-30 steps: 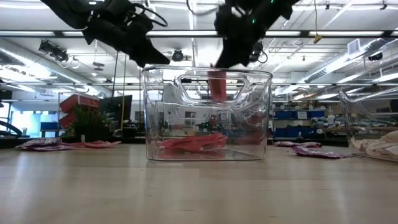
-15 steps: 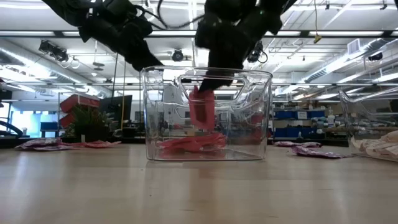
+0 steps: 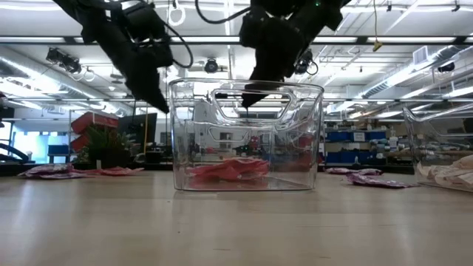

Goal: Sort candy
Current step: Put the red candy pack into the middle transparent bin

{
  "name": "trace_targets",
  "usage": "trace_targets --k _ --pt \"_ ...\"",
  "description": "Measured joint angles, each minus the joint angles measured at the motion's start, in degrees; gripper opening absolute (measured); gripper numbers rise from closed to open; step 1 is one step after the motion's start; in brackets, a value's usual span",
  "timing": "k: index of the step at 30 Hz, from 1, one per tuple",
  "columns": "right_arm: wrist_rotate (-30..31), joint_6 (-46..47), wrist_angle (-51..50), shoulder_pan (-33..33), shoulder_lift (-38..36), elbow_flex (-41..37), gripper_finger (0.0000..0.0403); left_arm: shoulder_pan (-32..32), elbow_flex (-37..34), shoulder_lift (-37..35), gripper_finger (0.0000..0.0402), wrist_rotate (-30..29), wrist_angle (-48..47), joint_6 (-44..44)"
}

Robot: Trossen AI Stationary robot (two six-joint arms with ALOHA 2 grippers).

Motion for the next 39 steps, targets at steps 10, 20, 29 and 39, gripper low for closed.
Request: trace_targets --k 10,20,29,39 --pt "3.1 -2.93 -1.75 -0.37 -1.34 0.0 0.0245 -1.69 0.0 1.69 0.0088 -5.26 -8.59 -6.2" --pt "3.1 -3.42 -2.57 -0.37 -1.34 0.0 0.0247 -2.0 0.0 9.24 0.0173 -6.77 -8.9 -13.23" --pt "3.1 -3.81 -2.74 -0.37 -1.32 0.0 0.0247 -2.0 0.0 19.18 0.0208 -11.1 -8.56 -18.27" --pt "3.1 -3.79 -2.78 -0.37 -1.32 -0.02 0.0243 -1.93 0.47 26.66 0.0197 -15.41 -8.56 -17.14"
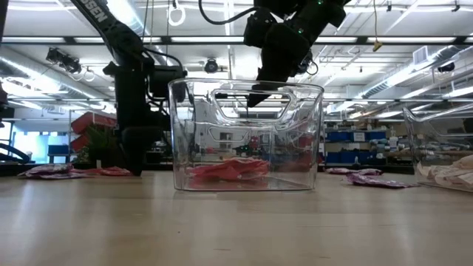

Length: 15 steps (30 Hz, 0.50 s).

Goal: Sort candy
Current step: Put the red candy pack into the middle transparent bin

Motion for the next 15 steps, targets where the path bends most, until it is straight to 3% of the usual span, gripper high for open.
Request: trace_targets --k 3,8,15 --pt "0.0 -0.02 -0.15 0.0 0.0 0.0 0.0238 -0.19 0.04 -0.28 0.0155 0.26 0.04 1.82" --pt "-0.02 -0.18 -1.18 0.0 0.02 0.0 0.0225 -1.09 0.63 -1.79 0.0027 0.6 -0.33 5.42" --pt "0.2 -0.85 -2.21 -0.02 0.02 0.0 0.0203 -2.4 3.94 -3.9 0.0003 -2.87 -5.33 6.8"
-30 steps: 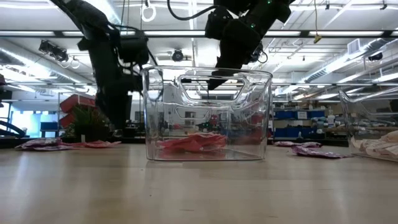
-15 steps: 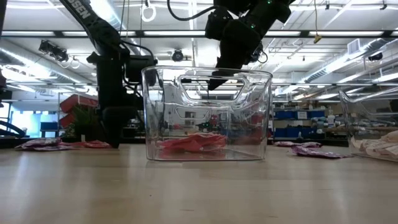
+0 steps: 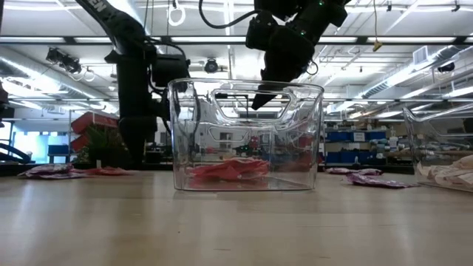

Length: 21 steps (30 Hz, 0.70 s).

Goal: Sort candy
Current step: Put the red candy pack into the middle transparent bin

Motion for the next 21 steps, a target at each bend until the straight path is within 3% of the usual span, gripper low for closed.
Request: trace_targets --k 7,21 --pt "0.04 -0.2 -0.04 -0.04 0.02 0.0 0.0198 -0.57 1.82 -0.28 0.0035 0.72 -7.33 -3.54" --pt "0.13 -1.27 0.0 -0.04 0.02 0.0 0.0201 1.1 -3.97 -0.32 0.0184 2.35 -3.0 -5.13"
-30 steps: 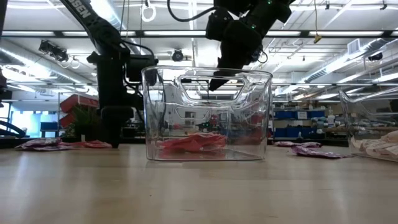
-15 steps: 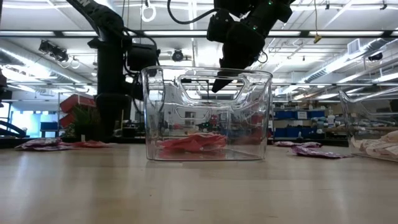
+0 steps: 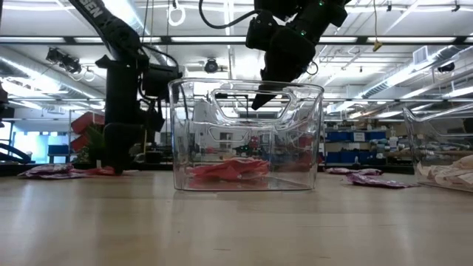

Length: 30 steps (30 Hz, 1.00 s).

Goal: Sort candy
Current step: Put the red candy pack into the middle transparent bin

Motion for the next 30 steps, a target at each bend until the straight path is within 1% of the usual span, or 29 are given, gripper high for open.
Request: trace_targets --k 3,6,9,12,13,14,19,22,27,28,30 --pt "0.0 -0.02 0.02 0.0 0.0 -0.02 0.0198 1.09 -1.13 -0.1 0.0186 0.08 1.42 0.37" --pt "0.01 -0.02 0.02 0.0 0.0 -0.02 0.0195 1.64 -1.38 -0.17 0.0164 0.27 1.59 1.37" --pt "0.02 -0.04 0.02 0.0 0.0 -0.02 0.0191 1.75 -1.5 -0.15 0.0112 -0.41 1.67 2.28" --pt "0.02 -0.08 -0.07 0.02 0.0 -0.02 0.0187 1.77 -1.5 -0.15 0.0035 -0.88 2.1 3.7" --pt "0.02 -0.2 -0.21 0.02 0.0 -0.02 0.0186 1.76 -1.5 -0.15 0.0019 -0.89 2.53 4.02" --pt "0.02 -0.3 -0.32 0.02 0.0 -0.02 0.0185 1.75 -1.45 -0.17 0.0012 -1.1 2.8 4.51" --pt "0.05 -0.46 -0.85 0.02 -0.48 -0.04 0.0181 1.06 1.04 -1.01 0.0003 -1.82 1.94 6.33" --pt "0.43 -0.07 -1.79 0.02 -2.65 -0.06 0.0182 0.86 4.06 -2.97 0.0002 -2.18 0.71 7.49" --pt "5.35 1.91 -5.8 0.07 -8.52 -0.06 0.0181 0.0 9.73 -8.88 0.0001 -4.38 0.7 12.1" --pt "6.0 2.62 -6.56 0.07 -9.69 -0.06 0.018 -0.44 10.77 -10.33 0.0001 -4.09 1.61 13.6" --pt "6.61 3.48 -7.37 0.01 -11.95 -0.43 0.0178 -1.65 12.2 -12.97 0.0001 -0.54 3.55 17.16"
